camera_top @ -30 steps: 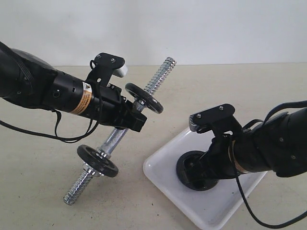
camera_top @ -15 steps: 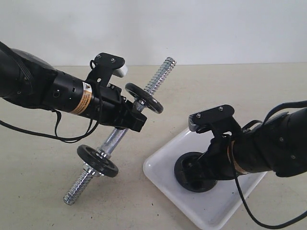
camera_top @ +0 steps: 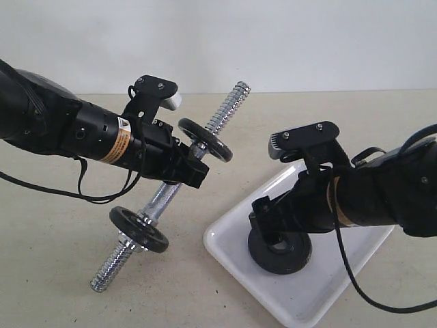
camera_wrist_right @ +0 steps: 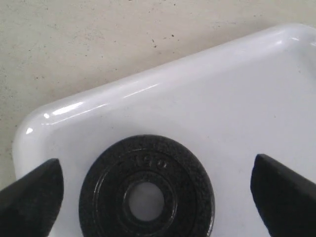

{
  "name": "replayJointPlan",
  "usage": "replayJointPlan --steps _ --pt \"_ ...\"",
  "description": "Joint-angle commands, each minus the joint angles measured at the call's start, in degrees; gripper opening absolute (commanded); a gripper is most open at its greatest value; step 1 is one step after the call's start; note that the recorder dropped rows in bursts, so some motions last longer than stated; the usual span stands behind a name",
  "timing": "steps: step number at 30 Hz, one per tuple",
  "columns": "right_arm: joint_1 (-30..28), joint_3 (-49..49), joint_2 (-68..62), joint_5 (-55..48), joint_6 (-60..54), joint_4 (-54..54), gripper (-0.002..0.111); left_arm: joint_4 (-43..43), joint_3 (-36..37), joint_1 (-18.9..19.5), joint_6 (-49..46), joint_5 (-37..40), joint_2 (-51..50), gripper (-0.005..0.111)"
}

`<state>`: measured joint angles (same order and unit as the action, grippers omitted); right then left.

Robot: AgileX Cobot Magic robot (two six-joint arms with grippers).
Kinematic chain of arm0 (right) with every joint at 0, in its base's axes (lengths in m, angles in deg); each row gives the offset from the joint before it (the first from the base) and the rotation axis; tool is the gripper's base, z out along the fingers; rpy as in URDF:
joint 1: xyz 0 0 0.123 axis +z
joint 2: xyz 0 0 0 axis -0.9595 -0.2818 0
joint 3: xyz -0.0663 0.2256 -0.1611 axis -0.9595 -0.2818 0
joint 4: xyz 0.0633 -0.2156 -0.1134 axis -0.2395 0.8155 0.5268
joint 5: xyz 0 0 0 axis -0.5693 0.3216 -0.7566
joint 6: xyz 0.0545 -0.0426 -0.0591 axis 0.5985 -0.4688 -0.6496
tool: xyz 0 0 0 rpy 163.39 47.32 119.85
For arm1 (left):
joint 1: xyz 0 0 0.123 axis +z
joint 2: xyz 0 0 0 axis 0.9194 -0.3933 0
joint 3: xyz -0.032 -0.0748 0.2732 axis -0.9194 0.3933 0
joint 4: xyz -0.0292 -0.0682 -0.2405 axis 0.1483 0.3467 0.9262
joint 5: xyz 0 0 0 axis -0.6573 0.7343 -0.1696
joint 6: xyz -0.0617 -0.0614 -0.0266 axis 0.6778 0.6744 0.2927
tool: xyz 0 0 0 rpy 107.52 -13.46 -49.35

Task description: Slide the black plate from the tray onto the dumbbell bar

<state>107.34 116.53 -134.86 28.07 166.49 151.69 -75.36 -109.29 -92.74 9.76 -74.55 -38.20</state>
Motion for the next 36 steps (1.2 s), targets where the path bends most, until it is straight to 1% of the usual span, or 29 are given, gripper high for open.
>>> replayJointPlan --steps 1,8,11,17,24,31,36 --pt "0.10 0.19 0.53 -0.01 -0.20 0.19 0.092 2.15 -1.80 0.10 1.13 -2.41 3.44 0.004" --pt "0.10 0.21 -1.46 0.80 -0.41 0.19 0.092 2.15 -1.80 0.10 1.74 -2.41 3.44 0.004" --pt "0.10 0.21 -3.44 2.85 -0.41 0.19 0.092 2.15 -1.80 0.10 1.74 -2.41 3.44 0.004" --pt "0.10 0.45 -3.81 3.03 -0.41 0.30 0.092 2.15 -1.80 0.10 1.74 -2.41 3.44 0.004" --pt "0.10 0.45 -7.87 1.71 -0.25 0.41 0.092 2.15 -1.80 0.10 1.74 -2.41 3.44 0.004" --pt "0.10 0.45 -7.96 8.05 -0.49 0.30 0.092 2.15 -1.80 0.10 1.74 -2.41 3.44 0.004" --pt "0.10 0.45 -7.96 8.88 -0.38 0.17 0.092 2.15 -1.80 0.10 1.74 -2.41 3.44 0.004"
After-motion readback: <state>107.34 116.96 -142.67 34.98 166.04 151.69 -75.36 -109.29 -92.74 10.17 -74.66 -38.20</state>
